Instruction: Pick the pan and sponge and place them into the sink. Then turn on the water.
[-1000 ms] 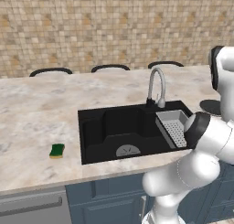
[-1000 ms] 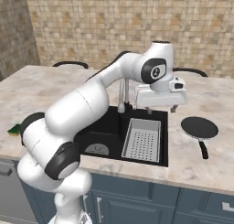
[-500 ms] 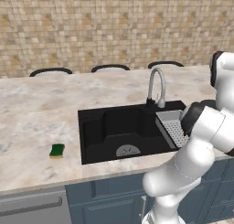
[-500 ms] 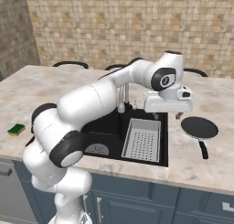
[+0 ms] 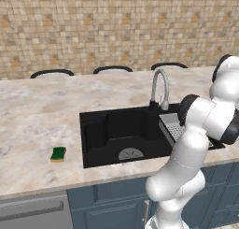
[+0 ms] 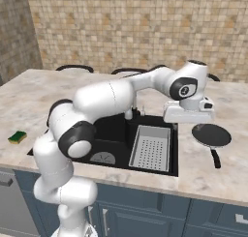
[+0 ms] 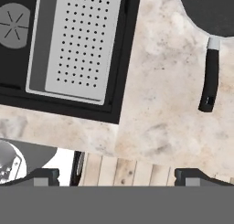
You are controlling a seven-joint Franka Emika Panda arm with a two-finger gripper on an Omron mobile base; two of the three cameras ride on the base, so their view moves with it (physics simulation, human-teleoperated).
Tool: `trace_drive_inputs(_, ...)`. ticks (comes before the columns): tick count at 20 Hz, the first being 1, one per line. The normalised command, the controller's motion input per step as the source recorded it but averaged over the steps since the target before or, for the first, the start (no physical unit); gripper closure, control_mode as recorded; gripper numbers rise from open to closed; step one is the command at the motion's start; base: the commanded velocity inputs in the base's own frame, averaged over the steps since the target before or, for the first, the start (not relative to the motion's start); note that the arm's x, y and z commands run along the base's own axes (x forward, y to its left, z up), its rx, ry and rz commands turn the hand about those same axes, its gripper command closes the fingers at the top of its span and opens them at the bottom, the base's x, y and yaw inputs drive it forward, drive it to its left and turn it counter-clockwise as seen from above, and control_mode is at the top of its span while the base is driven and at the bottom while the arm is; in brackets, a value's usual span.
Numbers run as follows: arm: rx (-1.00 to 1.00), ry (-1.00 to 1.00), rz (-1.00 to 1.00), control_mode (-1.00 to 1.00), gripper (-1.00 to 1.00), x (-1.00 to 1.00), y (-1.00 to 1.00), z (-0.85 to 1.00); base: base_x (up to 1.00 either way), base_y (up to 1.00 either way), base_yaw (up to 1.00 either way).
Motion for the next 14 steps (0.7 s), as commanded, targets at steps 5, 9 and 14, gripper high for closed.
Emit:
trace_drive_inputs(5, 0.00, 0.03, 0.00, -1.00, -1.00, 0.20, -0.27, -0.14, 0.00, 0.00, 0.00)
trace_drive_inputs(9, 0.01, 0.03, 0.01, -1.00, -1.00, 0.21, -0.29, -0.20, 0.00, 0.00, 0.00)
trace_drive_inputs(14, 0.07, 0.00, 0.09, -1.00, -1.00, 0.18, -0.27, -0.20, 0.00, 0.00, 0.00)
